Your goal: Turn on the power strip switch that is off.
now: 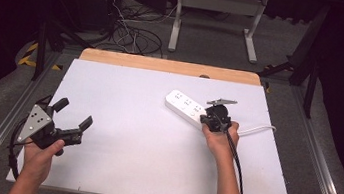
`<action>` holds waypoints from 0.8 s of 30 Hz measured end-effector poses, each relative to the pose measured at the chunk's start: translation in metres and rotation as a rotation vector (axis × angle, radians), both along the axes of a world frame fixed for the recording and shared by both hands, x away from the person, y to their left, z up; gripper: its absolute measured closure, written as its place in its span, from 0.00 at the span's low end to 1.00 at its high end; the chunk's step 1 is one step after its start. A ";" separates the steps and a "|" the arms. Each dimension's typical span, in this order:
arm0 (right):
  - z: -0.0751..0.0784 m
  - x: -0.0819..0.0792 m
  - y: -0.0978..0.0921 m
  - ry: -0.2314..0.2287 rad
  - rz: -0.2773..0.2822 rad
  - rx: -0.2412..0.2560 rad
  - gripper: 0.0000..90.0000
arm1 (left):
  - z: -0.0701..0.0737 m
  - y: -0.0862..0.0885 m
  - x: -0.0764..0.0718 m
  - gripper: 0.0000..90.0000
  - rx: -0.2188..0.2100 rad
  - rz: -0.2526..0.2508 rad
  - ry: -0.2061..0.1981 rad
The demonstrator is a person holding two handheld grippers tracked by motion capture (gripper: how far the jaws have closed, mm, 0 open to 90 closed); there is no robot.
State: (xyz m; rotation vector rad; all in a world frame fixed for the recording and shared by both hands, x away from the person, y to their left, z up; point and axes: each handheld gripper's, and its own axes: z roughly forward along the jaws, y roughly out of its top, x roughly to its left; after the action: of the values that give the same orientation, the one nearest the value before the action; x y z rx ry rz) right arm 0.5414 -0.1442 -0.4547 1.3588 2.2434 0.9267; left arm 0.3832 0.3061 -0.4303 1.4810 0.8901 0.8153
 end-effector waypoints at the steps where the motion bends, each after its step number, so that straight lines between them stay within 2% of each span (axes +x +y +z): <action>1: 0.000 0.000 0.000 0.000 0.002 -0.002 1.00 | 0.000 0.000 0.000 0.03 0.000 -0.001 -0.001; 13: 0.001 0.000 0.003 0.000 0.003 -0.027 1.00 | 0.000 -0.001 0.001 0.03 -0.007 -0.002 0.002; 19: 0.002 0.001 0.002 0.005 0.003 -0.022 1.00 | -0.001 -0.001 0.001 0.03 -0.007 0.001 0.003; 21: 0.003 0.002 0.001 0.013 0.005 -0.005 1.00 | -0.001 -0.001 0.002 0.03 -0.005 0.000 0.004; 22: 0.003 0.003 -0.001 0.026 0.001 0.030 1.00 | -0.001 -0.001 0.002 0.03 -0.006 -0.003 0.005; 24: 0.003 0.003 -0.002 0.021 0.009 0.030 1.00 | -0.002 -0.001 0.002 0.03 -0.002 -0.003 0.006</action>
State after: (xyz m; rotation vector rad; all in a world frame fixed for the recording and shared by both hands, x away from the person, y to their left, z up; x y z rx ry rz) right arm 0.5444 -0.1459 -0.4514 1.3789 2.2613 0.9573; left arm 0.3855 0.3047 -0.4318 1.4836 0.8924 0.8077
